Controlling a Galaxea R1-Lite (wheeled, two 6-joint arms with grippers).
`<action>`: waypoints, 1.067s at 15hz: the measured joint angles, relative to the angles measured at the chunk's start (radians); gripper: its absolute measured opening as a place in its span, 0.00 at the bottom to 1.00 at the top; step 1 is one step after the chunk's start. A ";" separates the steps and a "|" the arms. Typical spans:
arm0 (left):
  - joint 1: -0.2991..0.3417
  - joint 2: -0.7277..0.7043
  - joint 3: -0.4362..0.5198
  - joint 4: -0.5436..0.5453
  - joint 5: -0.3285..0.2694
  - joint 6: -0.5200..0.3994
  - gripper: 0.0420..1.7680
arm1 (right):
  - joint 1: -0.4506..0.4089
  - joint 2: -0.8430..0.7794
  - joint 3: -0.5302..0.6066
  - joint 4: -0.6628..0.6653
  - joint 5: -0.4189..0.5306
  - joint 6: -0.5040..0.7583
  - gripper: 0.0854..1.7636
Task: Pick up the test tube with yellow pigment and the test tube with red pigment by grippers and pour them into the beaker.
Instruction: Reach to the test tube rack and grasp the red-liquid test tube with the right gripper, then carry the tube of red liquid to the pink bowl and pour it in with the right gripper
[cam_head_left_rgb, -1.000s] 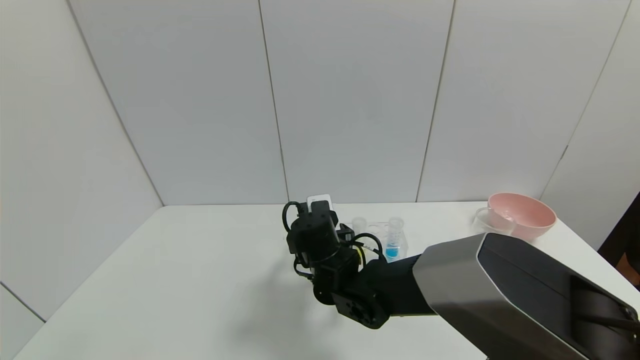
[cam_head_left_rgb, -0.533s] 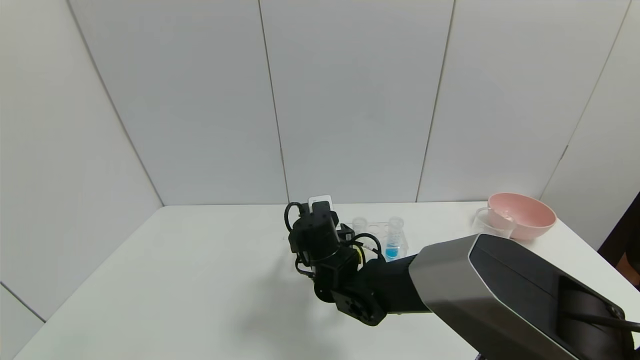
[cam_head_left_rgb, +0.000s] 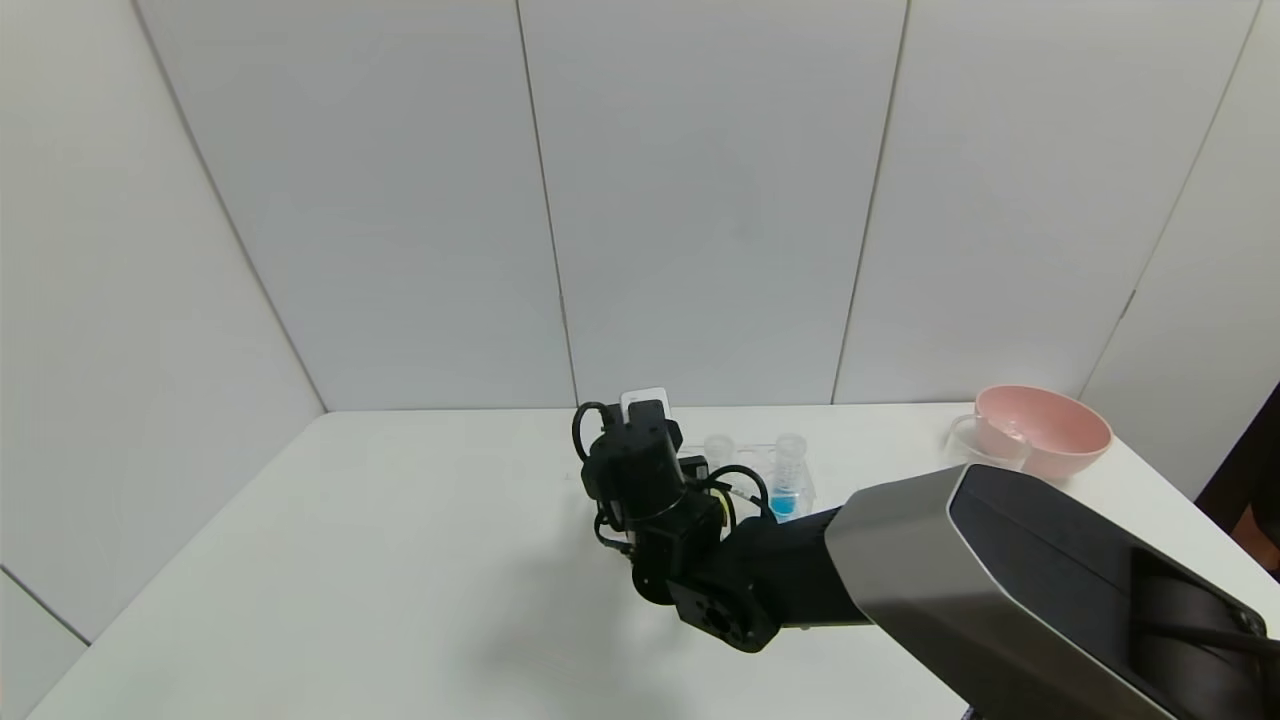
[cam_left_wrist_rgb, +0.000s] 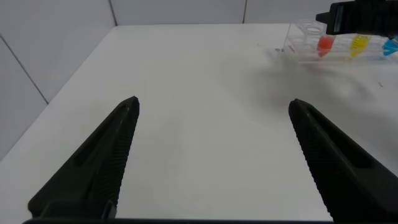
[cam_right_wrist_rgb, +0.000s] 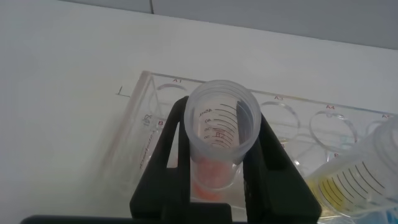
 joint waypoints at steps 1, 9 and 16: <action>0.000 0.000 0.000 0.000 0.000 0.000 0.97 | 0.000 -0.002 0.005 -0.005 0.000 0.000 0.28; 0.000 0.000 0.000 0.000 0.000 0.000 0.97 | -0.004 -0.012 0.017 -0.008 0.002 0.004 0.28; 0.000 0.000 0.000 0.000 0.000 0.000 0.97 | -0.006 -0.016 0.015 -0.006 0.002 0.004 0.28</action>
